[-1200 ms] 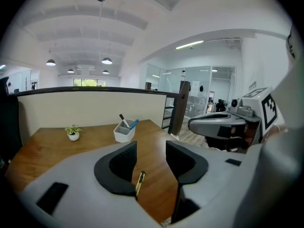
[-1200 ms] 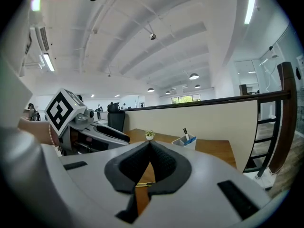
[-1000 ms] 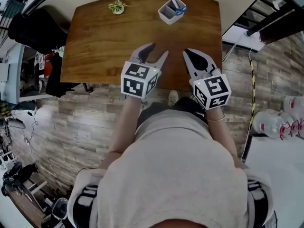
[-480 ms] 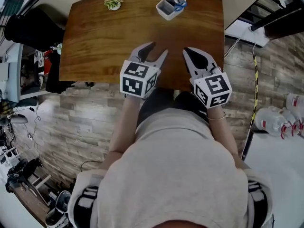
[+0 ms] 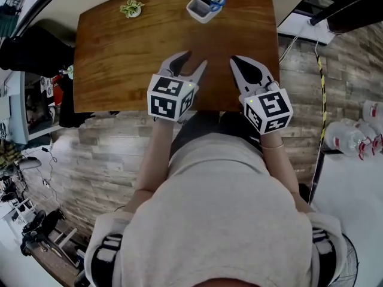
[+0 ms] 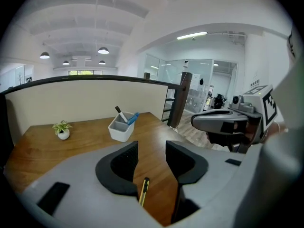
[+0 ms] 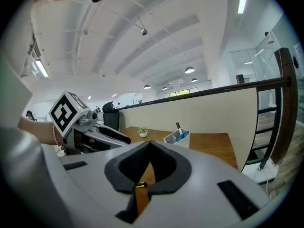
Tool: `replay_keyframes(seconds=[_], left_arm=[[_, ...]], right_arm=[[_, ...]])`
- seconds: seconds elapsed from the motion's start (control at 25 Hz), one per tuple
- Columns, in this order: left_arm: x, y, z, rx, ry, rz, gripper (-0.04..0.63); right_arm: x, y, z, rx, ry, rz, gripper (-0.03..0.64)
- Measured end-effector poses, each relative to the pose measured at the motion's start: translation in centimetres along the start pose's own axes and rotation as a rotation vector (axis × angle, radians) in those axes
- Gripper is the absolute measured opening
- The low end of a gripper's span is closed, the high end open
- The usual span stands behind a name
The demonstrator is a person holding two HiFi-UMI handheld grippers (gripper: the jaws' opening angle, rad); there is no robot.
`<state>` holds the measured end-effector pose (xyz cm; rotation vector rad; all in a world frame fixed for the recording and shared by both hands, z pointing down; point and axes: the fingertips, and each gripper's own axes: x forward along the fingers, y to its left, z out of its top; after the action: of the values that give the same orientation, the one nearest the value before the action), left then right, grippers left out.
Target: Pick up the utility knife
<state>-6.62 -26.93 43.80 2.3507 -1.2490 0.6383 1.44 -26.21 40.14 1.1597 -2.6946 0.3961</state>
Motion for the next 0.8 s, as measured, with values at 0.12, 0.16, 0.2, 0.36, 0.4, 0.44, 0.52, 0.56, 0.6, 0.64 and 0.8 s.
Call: replay_keyframes(seconds=[0.12,0.16,0.2,0.36,0.4,0.44,0.52,0.56,0.6,0.64,0.8], left_arm=[[0.2,0.3,-0.2,0.009,0.02,-0.015,0.189],[0.3,0.3,-0.3,0.012,0.028,-0.02,0.189],[0.4,0.3,-0.5,0.016,0.037,-0.026,0.189],[1.0,0.2,-1.3,0.035,0.064,-0.058,0.166],[1.1,0.1,-1.6,0.038,0.07,-0.07,0.16],[1.2,0.0,-1.9,0.038,0.076,-0.082,0.158],[1.5,-0.2,-2.5,0.039,0.093,-0.106,0.155],[1.7,-0.3,-2.8,0.042,0.102,-0.115,0.155],[1.8,-0.4,-3.1,0.046,0.112,-0.122,0.156],[2.0,-0.5,-3.4,0.051,0.123,-0.127,0.156],[2.8,-0.7,-5.1,0.062,0.171,-0.142,0.17]], right_arm=[[0.0,-0.3,-0.2,0.015,0.006,-0.023,0.012],[0.0,-0.4,-0.3,0.02,0.01,-0.03,0.012],[0.1,-0.5,-0.4,0.024,0.015,-0.035,0.012],[0.3,-0.7,-0.9,0.038,0.03,-0.051,0.012],[0.3,-0.7,-1.0,0.042,0.032,-0.053,0.012],[0.4,-0.7,-1.1,0.045,0.034,-0.056,0.012],[0.7,-0.8,-1.3,0.047,0.043,-0.061,0.012],[0.8,-0.8,-1.4,0.047,0.049,-0.063,0.012],[0.9,-0.8,-1.6,0.048,0.056,-0.066,0.012],[1.0,-0.7,-1.7,0.049,0.063,-0.068,0.012],[1.1,-0.6,-3.0,0.063,0.098,-0.078,0.012]])
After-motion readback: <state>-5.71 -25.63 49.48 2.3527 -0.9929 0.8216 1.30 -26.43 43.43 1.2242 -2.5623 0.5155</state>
